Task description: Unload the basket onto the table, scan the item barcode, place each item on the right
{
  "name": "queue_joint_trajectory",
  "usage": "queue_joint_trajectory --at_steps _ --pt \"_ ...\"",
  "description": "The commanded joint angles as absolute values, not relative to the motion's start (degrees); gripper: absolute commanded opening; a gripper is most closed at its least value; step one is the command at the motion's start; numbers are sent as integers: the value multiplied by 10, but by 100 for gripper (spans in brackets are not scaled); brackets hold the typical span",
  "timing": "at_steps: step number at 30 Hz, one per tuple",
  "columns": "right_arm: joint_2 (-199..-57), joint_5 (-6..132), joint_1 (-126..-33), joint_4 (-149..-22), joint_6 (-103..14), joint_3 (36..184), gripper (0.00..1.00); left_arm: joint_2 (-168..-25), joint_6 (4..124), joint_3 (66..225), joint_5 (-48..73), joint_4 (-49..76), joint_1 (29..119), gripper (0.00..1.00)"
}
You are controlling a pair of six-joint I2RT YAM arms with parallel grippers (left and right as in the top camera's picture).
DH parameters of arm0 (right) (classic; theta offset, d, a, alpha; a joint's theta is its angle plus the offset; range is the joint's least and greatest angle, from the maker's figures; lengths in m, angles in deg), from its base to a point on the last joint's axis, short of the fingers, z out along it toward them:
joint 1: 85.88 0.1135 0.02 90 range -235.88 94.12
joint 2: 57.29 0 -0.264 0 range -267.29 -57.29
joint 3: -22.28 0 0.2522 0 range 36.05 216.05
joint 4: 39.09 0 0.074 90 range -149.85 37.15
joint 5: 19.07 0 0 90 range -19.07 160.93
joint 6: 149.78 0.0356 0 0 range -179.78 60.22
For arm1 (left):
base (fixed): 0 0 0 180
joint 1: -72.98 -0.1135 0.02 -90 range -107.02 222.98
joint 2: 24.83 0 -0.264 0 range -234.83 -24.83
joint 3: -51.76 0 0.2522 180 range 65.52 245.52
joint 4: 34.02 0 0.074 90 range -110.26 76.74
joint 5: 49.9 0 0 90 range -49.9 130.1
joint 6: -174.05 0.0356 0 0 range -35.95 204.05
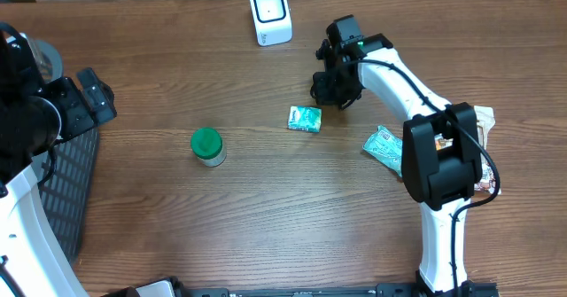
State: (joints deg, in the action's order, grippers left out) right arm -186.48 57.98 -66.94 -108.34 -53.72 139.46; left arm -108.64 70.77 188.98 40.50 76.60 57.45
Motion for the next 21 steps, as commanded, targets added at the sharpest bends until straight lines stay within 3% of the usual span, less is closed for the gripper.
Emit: queue_joint_trajectory --at_steps 1,8,17,19,21 --pt "-1873 587 -652 -1095 -506 1388 4 -1087 718 1893 403 765 573 100" --pt "-1873 606 -650 -1183 -428 1388 4 -1087 718 1893 403 765 573 100" --pt "-1863 583 -650 -1263 -469 1407 6 -1087 718 1893 403 765 573 100" --pt "-1851 568 -652 -1272 -499 1414 30 -1087 718 1893 403 765 573 100" --pt "-1838 567 -655 -1276 -509 1414 45 -1087 718 1893 403 765 573 100"
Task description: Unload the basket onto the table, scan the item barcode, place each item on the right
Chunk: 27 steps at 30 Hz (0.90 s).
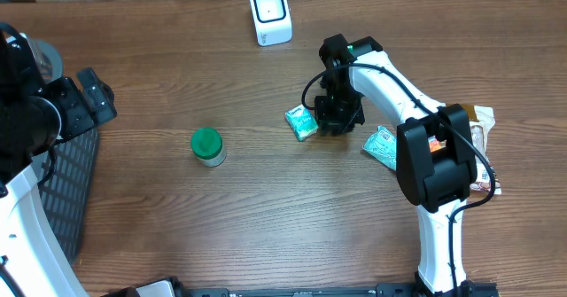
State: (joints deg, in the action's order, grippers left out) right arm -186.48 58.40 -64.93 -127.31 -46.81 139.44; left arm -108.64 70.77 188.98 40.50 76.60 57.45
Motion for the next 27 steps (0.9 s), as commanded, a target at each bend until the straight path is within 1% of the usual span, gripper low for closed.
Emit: queue_joint_trajectory --at_steps 1,3,7,8,11,12,14,22,27 --pt "-1833 566 -657 -1277 -509 1414 48 -1087 718 1893 403 765 573 100" --pt "-1830 556 -660 -1270 -510 1413 49 -1087 718 1893 403 765 573 100" --pt "-1830 509 -661 -1215 -528 1389 49 -1088 718 1893 403 765 573 100" --pt "-1830 498 -661 -1199 -528 1378 47 -1088 718 1893 403 765 573 100" --pt "-1834 476 -661 -1156 -528 1349 42 -1088 718 1893 403 765 573 100" --pt "-1835 462 -661 -1133 -528 1329 38 -1088 718 1893 403 765 573 100" --pt "-1835 452 -661 -1117 -528 1310 34 -1088 718 1893 403 765 573 100" --pt "-1835 451 -661 -1103 -526 1289 15 -1088 718 1893 403 765 573 100" --pt "-1835 451 -660 -1104 -525 1289 7 -1088 718 1893 403 765 573 100"
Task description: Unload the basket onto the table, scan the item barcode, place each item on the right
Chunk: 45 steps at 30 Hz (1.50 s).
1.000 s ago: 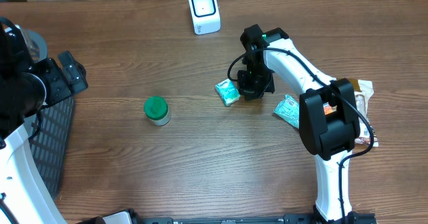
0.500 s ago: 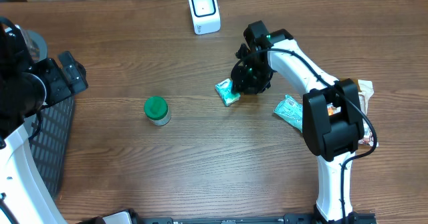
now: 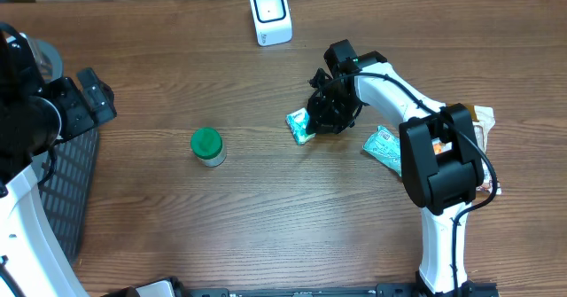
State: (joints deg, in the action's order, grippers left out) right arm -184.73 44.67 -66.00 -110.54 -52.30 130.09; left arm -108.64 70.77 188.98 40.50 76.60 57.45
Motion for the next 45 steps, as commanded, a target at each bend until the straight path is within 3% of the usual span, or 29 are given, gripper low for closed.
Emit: queue_joint_trajectory --at_steps 1,11,19,29,36,45 --pt "-1835 450 -660 -1105 -525 1289 5 -1088 718 1893 403 765 573 100" --pt "-1821 409 -661 -1110 -519 1291 4 -1088 718 1893 403 765 573 100" --pt "-1724 313 -680 -1126 -530 1291 4 -1088 718 1893 403 765 573 100" --pt "-1584 80 -768 -1203 -620 1291 4 -1088 718 1893 403 765 573 100" --pt "-1571 -71 -826 -1308 -690 1291 4 -1088 718 1893 403 765 573 100" --pt "-1570 -167 -872 -1384 -691 1291 4 -1088 718 1893 403 765 573 100"
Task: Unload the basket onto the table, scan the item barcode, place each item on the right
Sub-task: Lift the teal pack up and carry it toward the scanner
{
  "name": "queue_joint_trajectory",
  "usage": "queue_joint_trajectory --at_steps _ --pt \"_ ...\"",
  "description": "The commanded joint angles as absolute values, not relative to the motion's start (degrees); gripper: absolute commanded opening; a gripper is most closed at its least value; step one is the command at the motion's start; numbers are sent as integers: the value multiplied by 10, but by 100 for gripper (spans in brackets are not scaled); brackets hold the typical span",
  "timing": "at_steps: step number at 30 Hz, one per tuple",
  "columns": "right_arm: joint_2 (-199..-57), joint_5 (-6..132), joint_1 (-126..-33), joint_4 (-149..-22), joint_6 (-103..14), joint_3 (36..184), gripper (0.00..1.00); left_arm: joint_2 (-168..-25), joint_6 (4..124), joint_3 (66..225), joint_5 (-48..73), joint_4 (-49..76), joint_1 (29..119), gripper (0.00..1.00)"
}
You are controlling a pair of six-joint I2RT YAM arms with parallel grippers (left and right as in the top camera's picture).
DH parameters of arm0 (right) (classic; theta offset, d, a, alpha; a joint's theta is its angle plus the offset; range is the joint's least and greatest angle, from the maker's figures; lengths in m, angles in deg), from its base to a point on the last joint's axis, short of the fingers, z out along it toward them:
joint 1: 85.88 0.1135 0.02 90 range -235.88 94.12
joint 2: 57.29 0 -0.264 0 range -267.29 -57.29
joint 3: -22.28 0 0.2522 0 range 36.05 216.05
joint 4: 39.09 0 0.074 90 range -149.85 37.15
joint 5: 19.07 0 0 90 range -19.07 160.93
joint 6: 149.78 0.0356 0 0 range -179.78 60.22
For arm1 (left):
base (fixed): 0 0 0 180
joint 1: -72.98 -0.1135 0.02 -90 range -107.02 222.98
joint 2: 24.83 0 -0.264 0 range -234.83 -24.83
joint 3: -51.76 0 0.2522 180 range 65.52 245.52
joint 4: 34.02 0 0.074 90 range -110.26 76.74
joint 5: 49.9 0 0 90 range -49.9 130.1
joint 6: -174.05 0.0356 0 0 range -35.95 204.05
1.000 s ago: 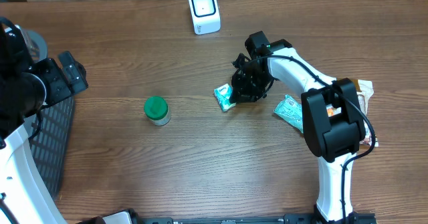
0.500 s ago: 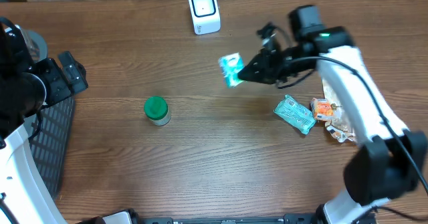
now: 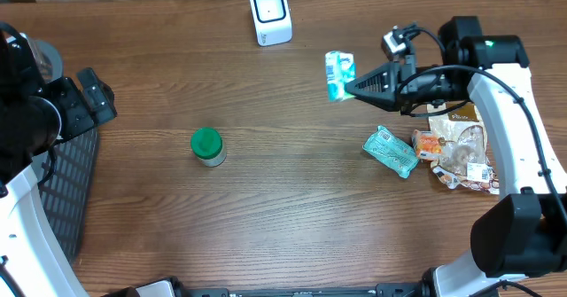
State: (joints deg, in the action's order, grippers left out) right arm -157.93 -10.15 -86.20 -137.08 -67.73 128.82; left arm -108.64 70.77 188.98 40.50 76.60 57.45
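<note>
My right gripper is shut on a small green-and-white box, holding it lifted above the table, right of centre, with a long side turned toward the white barcode scanner that stands at the back edge. The box is apart from the scanner, to its right and nearer the front. My left gripper rests at the far left over the black rack; its jaws cannot be made out.
A green-lidded jar stands left of centre. A teal packet and a brown snack bag lie at the right, under the right arm. A black wire rack lines the left edge.
The right gripper was down on the table against the green box; now it holds the box lifted, further back and to the right. The arm has swung out to the right.
The green box lay flat on the table with the right gripper just behind it. The gripper then came down beside the box, which turned and shifted slightly left. Now the box is held in the air to the right of the scanner. The left arm stayed still.
</note>
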Motion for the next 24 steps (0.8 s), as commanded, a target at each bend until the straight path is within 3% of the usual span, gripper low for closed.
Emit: queue_joint_trajectory --at_steps 1,24 --pt "-1570 -166 -874 -1393 -691 1291 4 -1088 718 1893 403 765 573 100" --pt "-1570 -157 -876 -1419 -691 1291 4 -1088 718 1893 403 765 573 100"
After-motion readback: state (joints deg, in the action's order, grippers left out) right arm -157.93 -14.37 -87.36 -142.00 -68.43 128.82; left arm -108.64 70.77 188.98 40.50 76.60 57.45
